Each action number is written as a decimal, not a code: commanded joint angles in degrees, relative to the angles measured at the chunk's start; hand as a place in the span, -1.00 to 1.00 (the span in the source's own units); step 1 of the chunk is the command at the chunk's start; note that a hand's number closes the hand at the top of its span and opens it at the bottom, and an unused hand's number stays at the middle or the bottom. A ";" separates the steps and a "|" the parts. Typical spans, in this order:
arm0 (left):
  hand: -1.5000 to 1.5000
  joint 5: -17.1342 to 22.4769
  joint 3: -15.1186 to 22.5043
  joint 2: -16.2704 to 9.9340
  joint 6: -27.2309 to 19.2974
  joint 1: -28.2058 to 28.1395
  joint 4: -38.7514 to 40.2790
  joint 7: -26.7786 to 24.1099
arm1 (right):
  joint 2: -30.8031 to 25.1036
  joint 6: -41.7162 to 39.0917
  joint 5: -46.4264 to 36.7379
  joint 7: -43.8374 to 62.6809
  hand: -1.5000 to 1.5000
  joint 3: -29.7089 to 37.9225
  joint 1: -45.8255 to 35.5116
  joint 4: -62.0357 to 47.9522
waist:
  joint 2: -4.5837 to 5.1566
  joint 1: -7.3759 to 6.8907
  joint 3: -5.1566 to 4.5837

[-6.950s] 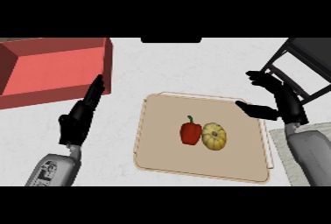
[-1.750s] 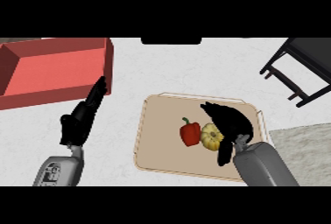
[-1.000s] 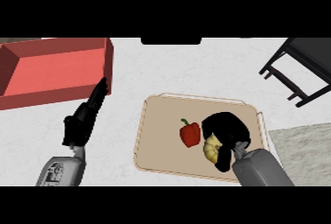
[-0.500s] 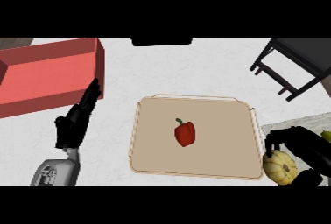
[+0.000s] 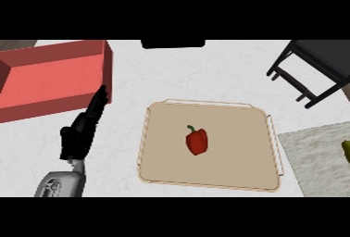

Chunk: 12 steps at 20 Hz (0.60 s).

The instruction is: Pick the squash from the tray and place it in the tiered shelf

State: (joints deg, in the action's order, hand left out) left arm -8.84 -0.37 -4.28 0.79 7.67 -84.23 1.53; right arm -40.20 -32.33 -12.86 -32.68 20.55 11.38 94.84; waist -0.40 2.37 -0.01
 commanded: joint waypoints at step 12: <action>0.00 1.78 -1.24 -1.62 3.08 4.98 0.45 2.83 | -9.13 -4.65 21.71 15.03 1.00 22.29 -8.70 -4.44 | 0.38 -2.24 -0.02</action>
State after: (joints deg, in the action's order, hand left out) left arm -9.02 0.31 -4.08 1.65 9.60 -83.88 2.25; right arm -49.04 -37.03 6.38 -21.91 40.85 6.02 91.11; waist -0.07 0.41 -0.04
